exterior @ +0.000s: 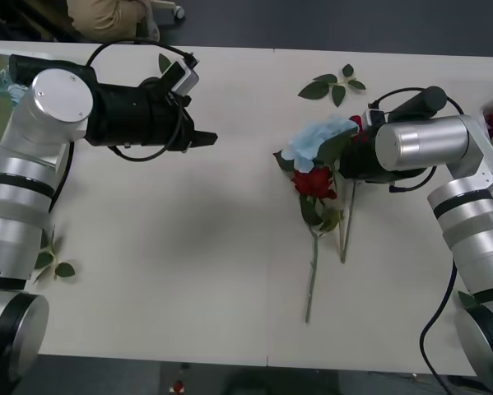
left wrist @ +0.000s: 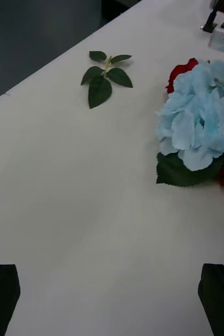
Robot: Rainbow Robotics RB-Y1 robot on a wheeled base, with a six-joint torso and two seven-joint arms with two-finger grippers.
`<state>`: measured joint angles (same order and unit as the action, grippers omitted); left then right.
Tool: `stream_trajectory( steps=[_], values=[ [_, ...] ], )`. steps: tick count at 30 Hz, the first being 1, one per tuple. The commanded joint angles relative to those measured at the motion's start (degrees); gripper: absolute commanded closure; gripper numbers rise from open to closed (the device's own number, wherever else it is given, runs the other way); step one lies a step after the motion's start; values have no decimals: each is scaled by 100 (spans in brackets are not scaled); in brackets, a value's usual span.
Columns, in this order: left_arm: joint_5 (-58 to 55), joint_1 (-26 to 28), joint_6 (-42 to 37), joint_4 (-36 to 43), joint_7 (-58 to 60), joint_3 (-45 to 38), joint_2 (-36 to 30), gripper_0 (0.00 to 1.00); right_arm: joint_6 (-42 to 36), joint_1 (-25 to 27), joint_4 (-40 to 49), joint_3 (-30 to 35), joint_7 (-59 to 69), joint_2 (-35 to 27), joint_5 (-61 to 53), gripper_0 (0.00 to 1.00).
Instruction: Put the red flowers into the right box and the blue flowers into the left box
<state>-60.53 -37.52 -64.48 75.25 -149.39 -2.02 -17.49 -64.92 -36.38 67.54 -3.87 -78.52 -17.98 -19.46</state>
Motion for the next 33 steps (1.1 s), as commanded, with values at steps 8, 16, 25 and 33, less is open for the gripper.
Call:
stream_trajectory(
  steps=[8,16,25,33],
  values=[
    [-1181,895,164,341,-561,-62,395,0,235,-159,-127,97,30,13,57,100],
    [-2244,1712,-100,1167,-561,52,351,0,191,-194,-118,220,-75,-127,-49,100],
    [-2956,2372,67,2644,-561,386,-247,0,-275,-291,207,959,-260,-321,-567,100],
    [-4107,2583,225,2828,-561,685,-976,0,-1040,-282,638,1600,-541,-725,-1341,100]
  ],
)
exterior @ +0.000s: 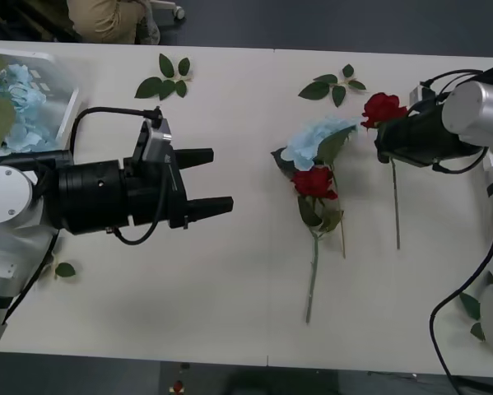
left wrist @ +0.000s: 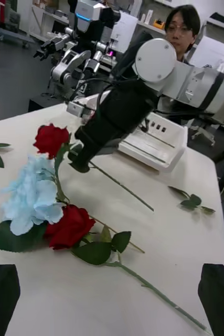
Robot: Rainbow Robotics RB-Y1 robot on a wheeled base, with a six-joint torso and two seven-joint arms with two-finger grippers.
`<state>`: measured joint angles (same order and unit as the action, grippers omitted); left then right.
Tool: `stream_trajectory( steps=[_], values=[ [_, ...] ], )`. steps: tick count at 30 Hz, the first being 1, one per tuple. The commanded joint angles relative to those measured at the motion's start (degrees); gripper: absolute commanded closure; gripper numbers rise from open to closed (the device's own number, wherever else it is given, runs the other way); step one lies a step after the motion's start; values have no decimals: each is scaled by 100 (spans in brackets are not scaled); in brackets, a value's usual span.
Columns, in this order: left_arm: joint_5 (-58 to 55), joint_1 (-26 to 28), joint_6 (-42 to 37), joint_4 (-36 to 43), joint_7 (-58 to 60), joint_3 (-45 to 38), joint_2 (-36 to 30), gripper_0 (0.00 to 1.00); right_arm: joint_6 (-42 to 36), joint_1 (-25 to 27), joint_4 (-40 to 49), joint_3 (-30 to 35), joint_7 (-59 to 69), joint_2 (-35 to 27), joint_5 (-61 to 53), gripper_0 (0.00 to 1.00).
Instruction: Put the red flowers into the right box and the blue flowers into the left box
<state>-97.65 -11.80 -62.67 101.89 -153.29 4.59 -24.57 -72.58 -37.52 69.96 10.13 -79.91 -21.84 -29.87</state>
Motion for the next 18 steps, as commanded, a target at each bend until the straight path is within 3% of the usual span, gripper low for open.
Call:
stream_trajectory(
  steps=[1,10,18],
  values=[
    [-466,11,45,165,-171,16,-285,0,-336,-160,440,235,-420,-364,-344,100],
    [-712,-51,115,165,-171,-46,-267,0,-1074,297,1662,595,-613,-857,-748,100],
    [-712,-51,141,147,-171,-54,-267,0,-1285,842,2716,604,-710,-1700,-827,100]
  ],
)
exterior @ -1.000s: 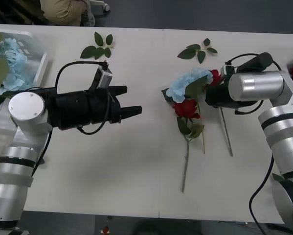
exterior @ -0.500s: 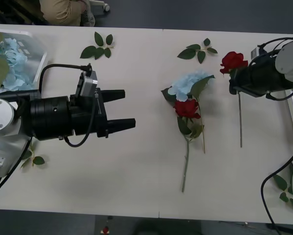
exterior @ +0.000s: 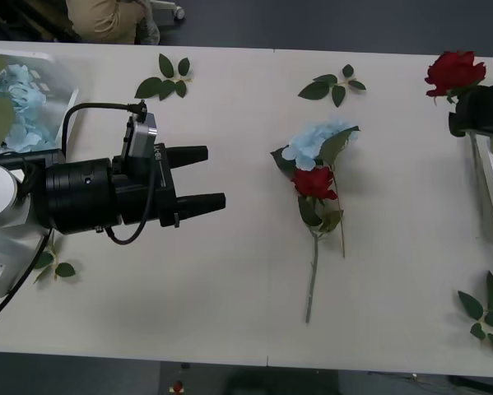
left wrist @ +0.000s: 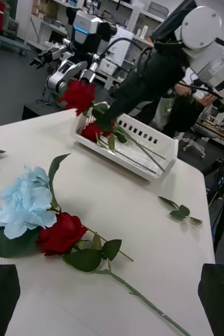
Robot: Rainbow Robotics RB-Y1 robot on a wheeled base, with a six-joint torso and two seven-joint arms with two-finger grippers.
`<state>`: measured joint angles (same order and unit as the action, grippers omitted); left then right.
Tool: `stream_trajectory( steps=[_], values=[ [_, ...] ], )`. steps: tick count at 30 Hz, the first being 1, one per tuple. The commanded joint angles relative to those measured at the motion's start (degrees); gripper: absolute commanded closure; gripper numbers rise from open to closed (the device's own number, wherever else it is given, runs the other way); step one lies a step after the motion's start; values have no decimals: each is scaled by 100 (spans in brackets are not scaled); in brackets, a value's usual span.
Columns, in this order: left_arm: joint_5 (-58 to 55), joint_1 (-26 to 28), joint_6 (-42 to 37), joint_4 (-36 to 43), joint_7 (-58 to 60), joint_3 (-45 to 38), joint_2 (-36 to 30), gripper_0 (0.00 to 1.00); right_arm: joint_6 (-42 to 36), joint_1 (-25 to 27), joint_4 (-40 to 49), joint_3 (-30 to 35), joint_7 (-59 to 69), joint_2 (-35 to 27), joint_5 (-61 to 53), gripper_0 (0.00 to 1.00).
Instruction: Put the red flowers into the right box and the blue flowers into the left box
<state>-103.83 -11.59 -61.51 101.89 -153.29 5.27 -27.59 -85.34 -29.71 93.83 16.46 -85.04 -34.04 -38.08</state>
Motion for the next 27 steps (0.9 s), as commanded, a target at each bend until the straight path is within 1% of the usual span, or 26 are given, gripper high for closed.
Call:
stream_trajectory(
  steps=[1,5,7,11,13,14,21,27],
  values=[
    [-93,-71,43,139,-171,-122,35,0,-9,80,329,-29,-215,-631,-7,100],
    [-102,-71,96,139,-171,-122,35,0,44,97,232,-29,-320,-1114,107,100],
    [-102,-71,96,139,-171,-131,61,0,193,88,65,-29,-426,-1404,195,100],
    [-102,-62,96,103,-171,-122,105,0,694,88,-453,-29,-988,-1738,292,100],
    [-102,-62,96,103,-171,-122,105,0,694,88,-453,-29,-988,-1738,292,100],
    [-102,-62,96,103,-171,-122,105,0,1169,88,-928,-29,-1313,-1958,318,100],
    [-102,-62,96,103,-171,-122,105,0,1951,71,-1904,-29,-1806,-2336,389,100],
    [-102,-62,96,103,-171,-122,105,0,2540,71,-2580,-29,-1814,-2397,582,100]
  ],
)
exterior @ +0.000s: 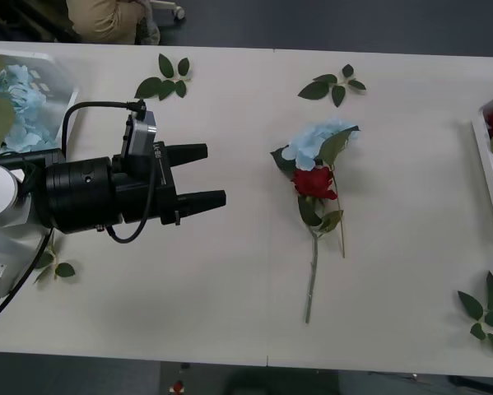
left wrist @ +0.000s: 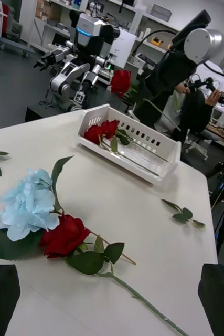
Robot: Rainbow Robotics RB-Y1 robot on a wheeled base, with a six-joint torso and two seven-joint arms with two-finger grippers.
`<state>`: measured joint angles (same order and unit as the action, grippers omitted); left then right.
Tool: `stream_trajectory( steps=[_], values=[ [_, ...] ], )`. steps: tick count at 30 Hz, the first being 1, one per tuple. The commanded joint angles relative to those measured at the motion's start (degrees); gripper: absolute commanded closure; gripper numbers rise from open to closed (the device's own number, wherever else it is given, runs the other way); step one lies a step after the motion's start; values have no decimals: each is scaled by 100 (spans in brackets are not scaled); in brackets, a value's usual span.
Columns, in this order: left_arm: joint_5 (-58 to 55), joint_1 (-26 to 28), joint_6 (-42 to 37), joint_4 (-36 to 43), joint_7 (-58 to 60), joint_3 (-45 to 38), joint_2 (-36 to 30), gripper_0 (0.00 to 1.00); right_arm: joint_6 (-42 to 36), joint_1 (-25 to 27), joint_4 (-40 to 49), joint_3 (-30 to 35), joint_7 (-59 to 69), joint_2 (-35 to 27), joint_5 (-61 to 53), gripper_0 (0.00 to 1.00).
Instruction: Put the red flowers into the right box and the blue flowers into the left box
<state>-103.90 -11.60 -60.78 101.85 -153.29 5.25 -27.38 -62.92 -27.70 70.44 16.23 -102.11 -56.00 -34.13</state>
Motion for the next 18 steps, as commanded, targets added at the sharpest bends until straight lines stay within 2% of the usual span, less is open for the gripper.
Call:
stream_trajectory(
  steps=[1,6,18],
  values=[
    [-95,-62,23,107,-171,-120,84,0,395,-130,-338,-6,-99,-201,187,100],
    [-95,-62,23,107,-171,-120,84,0,659,-130,-637,-24,-46,-192,144,100],
    [-95,-62,23,107,-171,-120,84,0,808,-130,-646,-76,68,-78,-103,100]
  ],
)
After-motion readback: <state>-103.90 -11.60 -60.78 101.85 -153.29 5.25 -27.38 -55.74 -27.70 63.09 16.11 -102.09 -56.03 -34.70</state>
